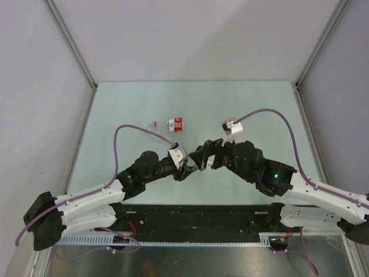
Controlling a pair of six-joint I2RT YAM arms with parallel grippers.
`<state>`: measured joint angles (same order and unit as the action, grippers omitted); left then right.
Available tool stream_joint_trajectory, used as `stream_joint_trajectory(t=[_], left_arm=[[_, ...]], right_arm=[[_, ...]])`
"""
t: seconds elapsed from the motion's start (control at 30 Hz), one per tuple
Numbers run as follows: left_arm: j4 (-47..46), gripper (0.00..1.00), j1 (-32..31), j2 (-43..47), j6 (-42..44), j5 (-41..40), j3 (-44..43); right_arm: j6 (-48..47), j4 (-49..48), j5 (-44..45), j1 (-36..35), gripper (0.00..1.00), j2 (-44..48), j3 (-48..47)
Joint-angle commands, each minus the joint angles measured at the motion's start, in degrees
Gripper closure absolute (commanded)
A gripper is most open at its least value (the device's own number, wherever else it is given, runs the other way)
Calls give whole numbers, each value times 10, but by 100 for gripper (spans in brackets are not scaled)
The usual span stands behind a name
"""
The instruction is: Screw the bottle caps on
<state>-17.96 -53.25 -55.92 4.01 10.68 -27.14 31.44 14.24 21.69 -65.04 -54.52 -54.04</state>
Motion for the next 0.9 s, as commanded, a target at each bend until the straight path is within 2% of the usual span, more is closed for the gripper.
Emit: stream_joint_trajectory(t=[0.0, 0.13, 0.23, 0.3, 0.4, 0.57, 0.7, 0.8, 0.87], left_arm=[[-40, 100, -3, 31, -19, 18, 16], [-40, 100, -3, 62, 0, 63, 33], [-39, 100, -3, 86, 28, 144, 47], [-33, 100, -3, 96, 36, 188, 49], [-25, 100, -3, 106, 43, 236, 49], [-11, 100, -3, 108, 46, 274, 44], [1, 100, -3, 108, 51, 285, 41], [7, 100, -3, 104, 55, 298, 37], [9, 100, -3, 99, 56, 304, 34]], right_arm=[[-78, -14, -57, -1, 2, 37, -26], [-174, 21, -101, 4, 1, 68, -25], [-293, 62, -182, 8, 1, 94, -23], [-368, 88, -268, 8, 1, 115, -17], [-447, 106, -370, 8, 2, 138, -2], [-527, 73, -479, 8, 5, 150, 17], [-540, 60, -495, 8, 11, 137, 18], [-543, 45, -503, 7, 21, 119, 18], [-542, 34, -506, 7, 23, 107, 18]])
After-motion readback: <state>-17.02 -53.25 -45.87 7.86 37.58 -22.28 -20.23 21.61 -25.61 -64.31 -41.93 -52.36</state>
